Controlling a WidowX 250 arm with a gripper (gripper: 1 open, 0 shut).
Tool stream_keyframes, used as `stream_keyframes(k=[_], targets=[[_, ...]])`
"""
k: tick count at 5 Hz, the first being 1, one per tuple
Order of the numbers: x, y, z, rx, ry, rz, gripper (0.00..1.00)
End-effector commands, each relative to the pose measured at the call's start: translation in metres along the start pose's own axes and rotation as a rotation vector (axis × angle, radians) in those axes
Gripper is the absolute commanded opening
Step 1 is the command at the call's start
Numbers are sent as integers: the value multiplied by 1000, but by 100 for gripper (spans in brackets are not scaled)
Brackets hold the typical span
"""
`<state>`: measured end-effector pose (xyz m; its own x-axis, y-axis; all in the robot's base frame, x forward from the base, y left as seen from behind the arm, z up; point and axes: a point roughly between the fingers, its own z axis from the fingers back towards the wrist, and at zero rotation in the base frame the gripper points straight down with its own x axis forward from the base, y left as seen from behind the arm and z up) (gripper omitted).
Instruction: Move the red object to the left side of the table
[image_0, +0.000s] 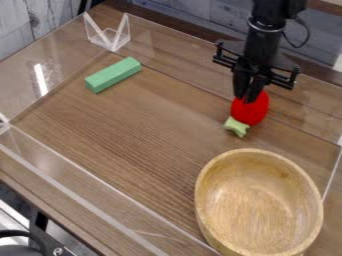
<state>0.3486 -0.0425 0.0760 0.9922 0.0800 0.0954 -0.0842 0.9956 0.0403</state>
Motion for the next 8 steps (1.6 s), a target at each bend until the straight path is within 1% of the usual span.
stream_keyframes(k=[1,2,3,5,6,7,8], targets=[[11,10,50,-32,-113,-31,0],[14,28,96,-39,-206,-43,0],[17,22,77,-39,-180,-69,100],[24,10,35,-40,-107,-111,100],[26,2,21,-49,-81,-155,100],[29,-4,14,-57,-61,-195,100],[23,-13,0,-60,-38,-191,100]])
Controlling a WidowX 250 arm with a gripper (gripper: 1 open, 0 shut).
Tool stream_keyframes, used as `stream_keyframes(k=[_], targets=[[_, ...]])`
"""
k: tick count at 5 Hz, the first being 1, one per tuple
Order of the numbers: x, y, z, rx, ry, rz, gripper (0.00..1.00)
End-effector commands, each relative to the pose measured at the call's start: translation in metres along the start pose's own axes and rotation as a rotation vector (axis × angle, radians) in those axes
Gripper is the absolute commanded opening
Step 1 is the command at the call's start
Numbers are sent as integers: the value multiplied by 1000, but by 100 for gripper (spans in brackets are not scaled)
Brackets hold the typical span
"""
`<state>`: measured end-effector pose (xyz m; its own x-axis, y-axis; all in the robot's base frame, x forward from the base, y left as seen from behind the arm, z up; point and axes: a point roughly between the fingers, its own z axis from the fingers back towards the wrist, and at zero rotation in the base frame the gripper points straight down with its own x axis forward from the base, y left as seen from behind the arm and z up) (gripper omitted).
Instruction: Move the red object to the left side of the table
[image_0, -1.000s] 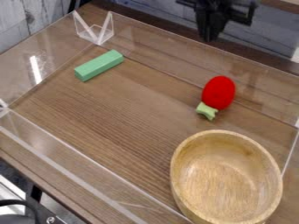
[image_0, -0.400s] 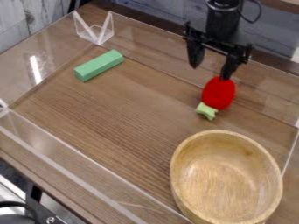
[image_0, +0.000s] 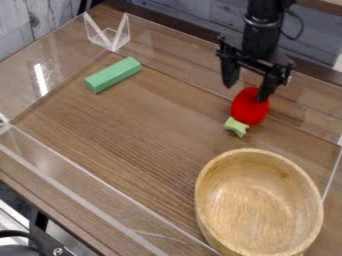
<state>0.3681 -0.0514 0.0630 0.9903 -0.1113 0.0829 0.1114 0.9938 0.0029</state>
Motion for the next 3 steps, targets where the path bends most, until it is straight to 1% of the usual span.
stream_keyframes(k=[1,2,3], targets=[[3,-10,6,-3,-33,7,0],[4,-13,3,1,-40,59,0],[5,-13,26,0,-97,117,0]])
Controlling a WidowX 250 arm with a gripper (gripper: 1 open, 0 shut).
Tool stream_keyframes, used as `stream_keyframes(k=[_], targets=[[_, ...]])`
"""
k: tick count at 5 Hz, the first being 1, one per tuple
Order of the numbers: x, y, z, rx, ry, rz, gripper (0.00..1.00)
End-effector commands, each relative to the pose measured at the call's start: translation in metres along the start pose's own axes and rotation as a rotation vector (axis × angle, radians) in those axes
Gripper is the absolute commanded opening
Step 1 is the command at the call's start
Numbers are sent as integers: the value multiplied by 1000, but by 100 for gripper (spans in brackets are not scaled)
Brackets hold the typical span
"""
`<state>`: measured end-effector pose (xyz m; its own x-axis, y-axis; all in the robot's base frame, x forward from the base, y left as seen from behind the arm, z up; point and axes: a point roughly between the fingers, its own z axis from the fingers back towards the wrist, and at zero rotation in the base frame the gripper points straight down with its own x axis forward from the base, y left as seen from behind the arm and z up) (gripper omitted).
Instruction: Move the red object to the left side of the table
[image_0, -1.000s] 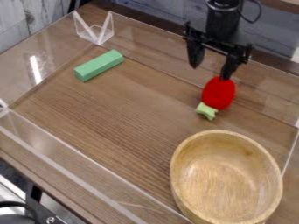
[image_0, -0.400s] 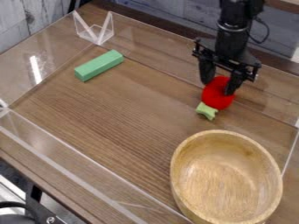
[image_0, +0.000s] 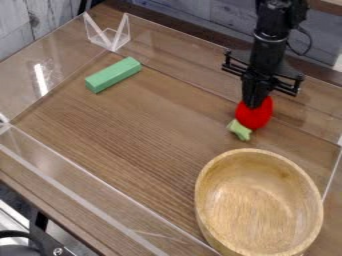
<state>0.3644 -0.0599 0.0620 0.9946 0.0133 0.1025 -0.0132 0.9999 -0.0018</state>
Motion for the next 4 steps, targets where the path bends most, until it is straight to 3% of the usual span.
stream_keyframes(k=[1,2,3,4], targets=[[14,6,71,-18,-147,20,0],[16,32,121,-14,-231,76,0],[3,52,130,-8,-236,122,0],[-13,57,118,-2,-209,142,0]])
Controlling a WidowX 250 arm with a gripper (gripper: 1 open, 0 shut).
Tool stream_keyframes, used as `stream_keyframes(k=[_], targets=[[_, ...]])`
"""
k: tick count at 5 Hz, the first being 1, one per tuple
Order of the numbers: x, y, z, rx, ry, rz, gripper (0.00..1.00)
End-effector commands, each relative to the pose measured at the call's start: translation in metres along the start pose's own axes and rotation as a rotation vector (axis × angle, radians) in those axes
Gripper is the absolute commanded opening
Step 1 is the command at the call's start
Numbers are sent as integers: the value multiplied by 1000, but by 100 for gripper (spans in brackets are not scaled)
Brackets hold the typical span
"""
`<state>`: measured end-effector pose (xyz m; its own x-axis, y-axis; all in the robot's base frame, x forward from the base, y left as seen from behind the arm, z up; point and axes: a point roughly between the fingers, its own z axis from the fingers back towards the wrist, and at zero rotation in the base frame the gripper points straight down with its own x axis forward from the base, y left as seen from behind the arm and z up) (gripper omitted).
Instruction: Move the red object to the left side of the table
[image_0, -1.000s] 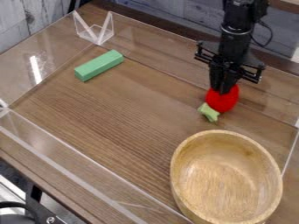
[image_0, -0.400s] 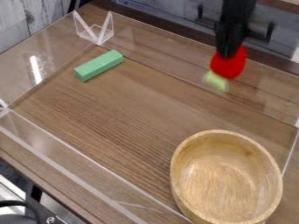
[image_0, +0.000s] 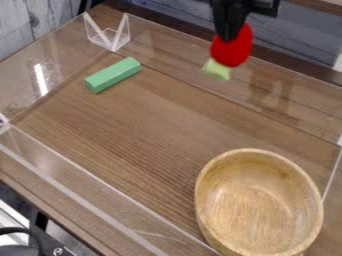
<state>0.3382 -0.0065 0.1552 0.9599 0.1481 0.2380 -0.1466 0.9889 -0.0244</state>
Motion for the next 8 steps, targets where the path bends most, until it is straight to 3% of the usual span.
stream_keyframes(k=[1,2,3,4,5,6,8], targets=[[-3,0,10,-10,-46,-19,0],[-14,3,5,-13,-27,-33,0],[-34,27,5,-16,-15,-54,0],[-48,51,4,43,-3,141,0],[-69,85,16,86,1,282,0],[-88,124,21,125,9,386,0],[-93,177,-3,180,51,495,0]])
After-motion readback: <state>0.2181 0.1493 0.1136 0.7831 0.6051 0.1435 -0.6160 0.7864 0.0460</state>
